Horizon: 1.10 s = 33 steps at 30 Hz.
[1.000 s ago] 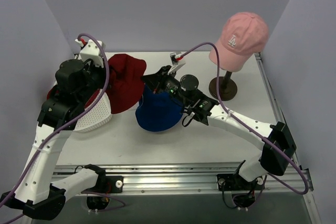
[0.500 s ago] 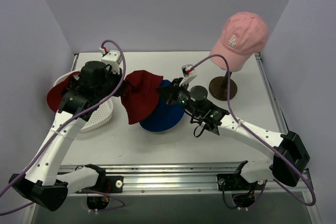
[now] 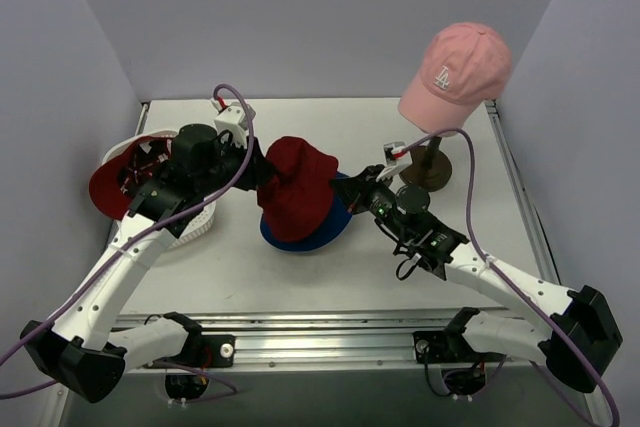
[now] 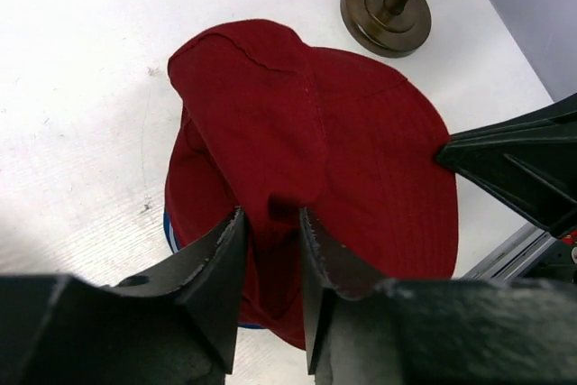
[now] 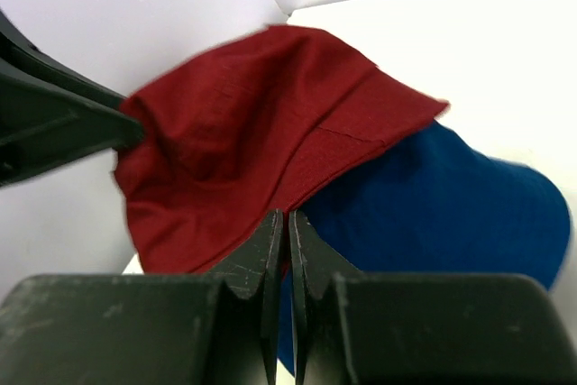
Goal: Stack the hats
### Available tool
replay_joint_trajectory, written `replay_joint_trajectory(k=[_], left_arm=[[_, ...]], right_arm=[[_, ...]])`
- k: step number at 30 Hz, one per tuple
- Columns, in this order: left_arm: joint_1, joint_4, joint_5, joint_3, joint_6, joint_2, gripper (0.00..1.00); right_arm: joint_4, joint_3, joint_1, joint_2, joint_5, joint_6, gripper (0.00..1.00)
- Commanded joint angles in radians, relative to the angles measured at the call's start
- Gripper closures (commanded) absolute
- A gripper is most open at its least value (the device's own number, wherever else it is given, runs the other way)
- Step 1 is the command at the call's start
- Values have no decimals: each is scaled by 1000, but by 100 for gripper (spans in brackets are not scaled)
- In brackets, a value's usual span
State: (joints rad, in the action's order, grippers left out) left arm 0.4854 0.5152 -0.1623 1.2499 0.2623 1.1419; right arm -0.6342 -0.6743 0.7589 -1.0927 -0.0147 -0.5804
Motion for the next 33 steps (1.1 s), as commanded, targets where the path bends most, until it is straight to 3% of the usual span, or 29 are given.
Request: replay_joint_trajectory(k=[1, 3, 5, 10, 21, 30, 33], left_arm=[[4, -103, -19, 0, 25, -27, 62], [4, -112, -14, -3, 32, -28, 60], [4, -118, 3, -9, 46, -31, 49], [1, -132, 89, -35, 86, -39, 36], [-80, -107, 58, 6, 161, 107, 35], [-247, -204, -94, -110, 226, 128, 35], [-254, -221, -100, -130, 232, 133, 35]], right_arm=[[-71, 61, -21, 54, 9, -30, 100], [-94, 103, -23, 60, 10, -35, 100], [-94, 122, -32, 65, 12, -38, 100], [-99, 200, -76, 100, 12, -71, 100], [-156, 219, -171, 1, -25, -118, 100], [-266, 217, -228, -173, -114, -153, 100], [-289, 228, -231, -184, -114, -153, 100]])
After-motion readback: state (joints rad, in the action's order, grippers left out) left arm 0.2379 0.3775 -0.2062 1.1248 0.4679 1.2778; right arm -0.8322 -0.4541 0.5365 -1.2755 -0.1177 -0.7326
